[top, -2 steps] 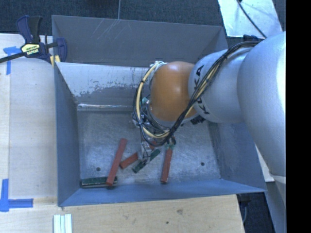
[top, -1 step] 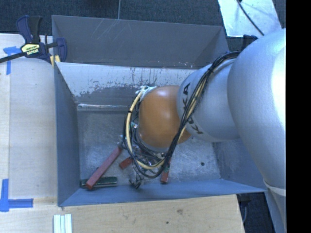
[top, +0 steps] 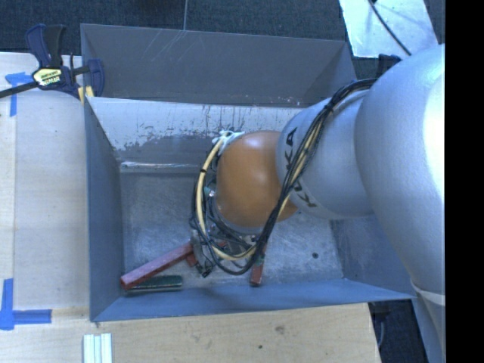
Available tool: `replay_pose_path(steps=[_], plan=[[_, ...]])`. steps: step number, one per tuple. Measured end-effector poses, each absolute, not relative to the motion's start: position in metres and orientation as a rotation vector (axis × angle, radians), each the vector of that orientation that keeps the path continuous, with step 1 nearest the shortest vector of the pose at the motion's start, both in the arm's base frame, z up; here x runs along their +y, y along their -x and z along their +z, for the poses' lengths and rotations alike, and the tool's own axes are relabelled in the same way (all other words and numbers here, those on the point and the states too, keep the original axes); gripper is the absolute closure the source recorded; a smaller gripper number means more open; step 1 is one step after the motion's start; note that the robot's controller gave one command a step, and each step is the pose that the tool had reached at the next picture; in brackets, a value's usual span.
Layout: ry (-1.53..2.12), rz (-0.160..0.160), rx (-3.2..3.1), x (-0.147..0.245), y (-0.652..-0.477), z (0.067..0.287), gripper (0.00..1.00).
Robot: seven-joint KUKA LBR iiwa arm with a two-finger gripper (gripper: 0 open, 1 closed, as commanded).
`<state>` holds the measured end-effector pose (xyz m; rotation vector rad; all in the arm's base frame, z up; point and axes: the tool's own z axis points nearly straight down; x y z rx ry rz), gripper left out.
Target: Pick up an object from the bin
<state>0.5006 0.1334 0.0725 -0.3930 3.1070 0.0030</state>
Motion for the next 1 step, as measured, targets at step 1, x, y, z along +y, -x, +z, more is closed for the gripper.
replay_pose_path(steps=[1], plan=[[0.322,0.003,3.120,0.1692,-0.4990,0.0888,1.00]])
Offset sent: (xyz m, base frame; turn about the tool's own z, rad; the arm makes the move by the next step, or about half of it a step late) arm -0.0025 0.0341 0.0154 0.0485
